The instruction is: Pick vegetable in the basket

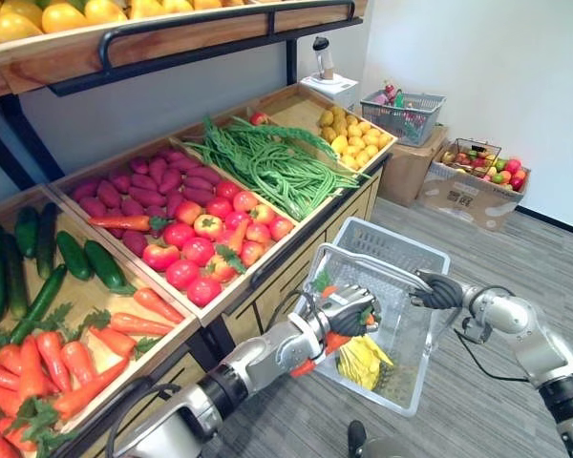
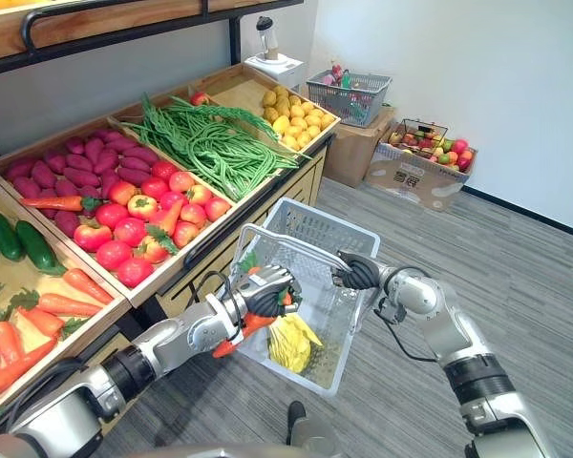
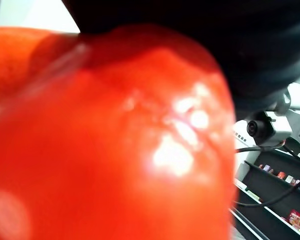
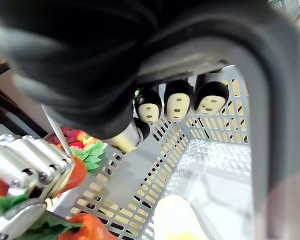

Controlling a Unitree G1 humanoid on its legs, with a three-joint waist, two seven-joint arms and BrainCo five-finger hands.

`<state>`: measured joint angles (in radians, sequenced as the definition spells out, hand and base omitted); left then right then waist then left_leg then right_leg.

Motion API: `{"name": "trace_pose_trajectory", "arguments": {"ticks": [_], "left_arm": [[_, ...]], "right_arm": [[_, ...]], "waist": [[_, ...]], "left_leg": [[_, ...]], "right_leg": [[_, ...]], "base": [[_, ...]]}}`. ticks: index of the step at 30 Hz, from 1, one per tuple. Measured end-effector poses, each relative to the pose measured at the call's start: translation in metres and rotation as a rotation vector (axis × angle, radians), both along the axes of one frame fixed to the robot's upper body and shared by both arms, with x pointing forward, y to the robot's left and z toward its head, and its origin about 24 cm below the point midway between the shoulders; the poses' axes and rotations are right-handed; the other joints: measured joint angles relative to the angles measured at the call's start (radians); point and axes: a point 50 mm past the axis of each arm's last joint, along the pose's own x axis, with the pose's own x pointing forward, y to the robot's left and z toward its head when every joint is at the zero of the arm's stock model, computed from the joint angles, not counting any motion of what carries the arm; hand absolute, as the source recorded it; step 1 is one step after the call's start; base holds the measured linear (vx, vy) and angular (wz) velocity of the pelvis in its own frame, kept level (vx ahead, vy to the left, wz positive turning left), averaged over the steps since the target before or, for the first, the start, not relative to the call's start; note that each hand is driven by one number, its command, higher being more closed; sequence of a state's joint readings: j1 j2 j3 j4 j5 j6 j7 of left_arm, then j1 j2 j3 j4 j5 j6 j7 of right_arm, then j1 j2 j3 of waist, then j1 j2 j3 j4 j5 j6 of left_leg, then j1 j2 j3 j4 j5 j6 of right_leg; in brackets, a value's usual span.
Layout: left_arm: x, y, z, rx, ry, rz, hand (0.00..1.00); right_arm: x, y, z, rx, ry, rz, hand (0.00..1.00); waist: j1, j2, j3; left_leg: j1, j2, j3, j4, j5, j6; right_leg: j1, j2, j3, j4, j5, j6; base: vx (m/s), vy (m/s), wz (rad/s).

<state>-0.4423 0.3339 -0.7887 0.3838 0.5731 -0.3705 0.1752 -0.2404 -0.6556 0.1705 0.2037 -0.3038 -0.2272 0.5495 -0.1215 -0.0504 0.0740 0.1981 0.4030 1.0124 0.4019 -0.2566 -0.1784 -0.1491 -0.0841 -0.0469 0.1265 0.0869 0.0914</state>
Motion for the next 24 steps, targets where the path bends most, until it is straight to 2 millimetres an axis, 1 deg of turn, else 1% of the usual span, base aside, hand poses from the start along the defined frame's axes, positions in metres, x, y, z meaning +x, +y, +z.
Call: {"name": "trace_pose_trajectory", "arguments": {"ticks": [4,9,12,13,16,18,20,24], "left_arm": [[0.005,0.002,-0.007,0.038,0.002,0.044,1.0],[0.015,-0.002,-0.006,0.05,-0.003,0.084,1.0],[0.017,-0.001,-0.009,0.055,0.001,0.11,1.0],[0.018,0.001,-0.012,0.063,0.008,0.131,0.0],[0.023,0.007,-0.016,0.09,0.006,0.18,0.0],[0.026,0.01,-0.017,0.095,0.012,0.211,0.0],[0.031,0.013,-0.016,0.094,0.011,0.242,0.0],[0.032,0.013,-0.017,0.115,-0.003,0.244,0.0]], "right_arm": [[0.0,0.009,-0.002,-0.008,0.015,0.041,1.0],[0.0,0.011,-0.003,-0.014,0.037,0.065,1.0],[0.0,0.013,-0.004,-0.019,0.047,0.079,1.0],[0.0,0.016,-0.004,-0.023,0.051,0.091,1.0],[0.002,0.021,-0.002,-0.031,0.056,0.121,1.0],[0.003,0.022,-0.001,-0.027,0.054,0.124,1.0],[0.003,0.022,-0.002,-0.024,0.056,0.126,1.0],[0.003,0.022,-0.003,-0.025,0.062,0.124,1.0]], "waist": [[-0.01,-0.002,-0.001],[-0.014,-0.005,-0.001],[-0.017,-0.006,-0.001],[-0.018,-0.007,-0.001],[-0.031,-0.012,0.001],[-0.032,-0.016,0.0],[-0.037,-0.021,0.0],[-0.042,-0.027,0.0]], "left_leg": [[0.025,-0.013,0.019,-0.019,0.002,-0.002],[0.032,-0.032,0.023,-0.036,0.005,-0.003],[0.033,-0.036,0.025,-0.041,0.006,-0.003],[0.035,-0.044,0.026,-0.052,0.011,-0.003],[0.034,-0.048,0.033,-0.054,0.011,-0.003],[0.034,-0.051,0.039,-0.056,0.011,-0.003],[0.035,-0.065,0.042,-0.069,0.016,0.0],[0.035,-0.069,0.043,-0.069,0.016,0.0]], "right_leg": [[0.01,-0.002,0.006,-0.001,0.001,0.0],[0.011,-0.009,0.015,-0.005,0.004,0.005],[0.009,-0.009,0.02,-0.006,0.005,0.006],[0.007,-0.011,0.025,-0.008,0.007,0.008],[0.001,-0.012,0.031,-0.009,0.011,0.008],[0.0,-0.012,0.037,-0.015,0.016,0.008],[-0.002,-0.017,0.045,-0.022,0.023,0.011],[-0.002,-0.019,0.047,-0.022,0.026,0.012]], "base": [[-0.01,0.035,-0.09],[-0.03,0.038,-0.03],[-0.03,0.029,-0.04],[-0.03,0.033,-0.05],[-0.04,0.032,-0.07],[-0.04,0.033,-0.08],[-0.05,0.044,-0.05],[-0.05,0.03,-0.01]]}}
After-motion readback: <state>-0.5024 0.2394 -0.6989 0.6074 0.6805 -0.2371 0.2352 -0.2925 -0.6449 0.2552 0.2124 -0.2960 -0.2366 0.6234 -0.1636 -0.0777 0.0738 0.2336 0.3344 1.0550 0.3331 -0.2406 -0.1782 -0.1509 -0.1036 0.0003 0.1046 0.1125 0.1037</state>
